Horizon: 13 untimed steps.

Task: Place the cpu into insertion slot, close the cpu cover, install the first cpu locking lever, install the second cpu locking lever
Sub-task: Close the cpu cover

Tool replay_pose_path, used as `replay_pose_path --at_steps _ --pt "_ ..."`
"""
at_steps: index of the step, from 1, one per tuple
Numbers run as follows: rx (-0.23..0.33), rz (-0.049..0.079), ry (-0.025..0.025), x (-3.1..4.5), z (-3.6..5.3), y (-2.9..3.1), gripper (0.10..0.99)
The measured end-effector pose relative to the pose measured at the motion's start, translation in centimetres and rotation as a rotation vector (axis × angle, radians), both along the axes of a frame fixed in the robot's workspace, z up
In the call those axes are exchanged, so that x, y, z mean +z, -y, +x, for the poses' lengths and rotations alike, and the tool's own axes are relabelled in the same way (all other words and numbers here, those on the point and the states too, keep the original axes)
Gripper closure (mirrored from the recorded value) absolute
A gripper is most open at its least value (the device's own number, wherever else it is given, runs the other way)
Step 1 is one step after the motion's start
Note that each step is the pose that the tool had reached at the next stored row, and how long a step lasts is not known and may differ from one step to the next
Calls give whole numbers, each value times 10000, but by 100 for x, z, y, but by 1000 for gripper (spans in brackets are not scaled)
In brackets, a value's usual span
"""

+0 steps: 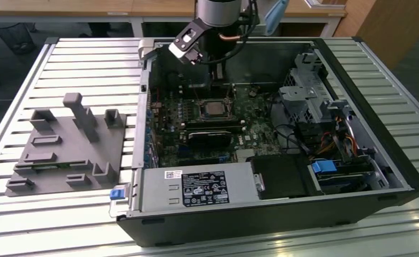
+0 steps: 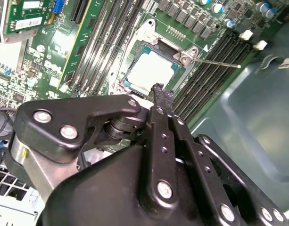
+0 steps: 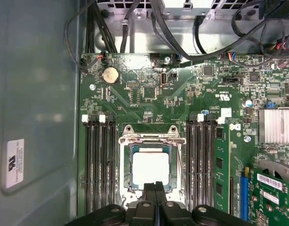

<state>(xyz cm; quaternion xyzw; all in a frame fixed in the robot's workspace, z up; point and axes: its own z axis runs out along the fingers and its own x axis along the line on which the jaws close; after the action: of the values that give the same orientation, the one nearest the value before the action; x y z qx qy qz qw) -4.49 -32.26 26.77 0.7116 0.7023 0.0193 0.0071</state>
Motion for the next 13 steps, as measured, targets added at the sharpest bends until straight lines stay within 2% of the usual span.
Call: replay_pose_path --at_steps 13 --pt "-1 0 -165 186 0 0 980"
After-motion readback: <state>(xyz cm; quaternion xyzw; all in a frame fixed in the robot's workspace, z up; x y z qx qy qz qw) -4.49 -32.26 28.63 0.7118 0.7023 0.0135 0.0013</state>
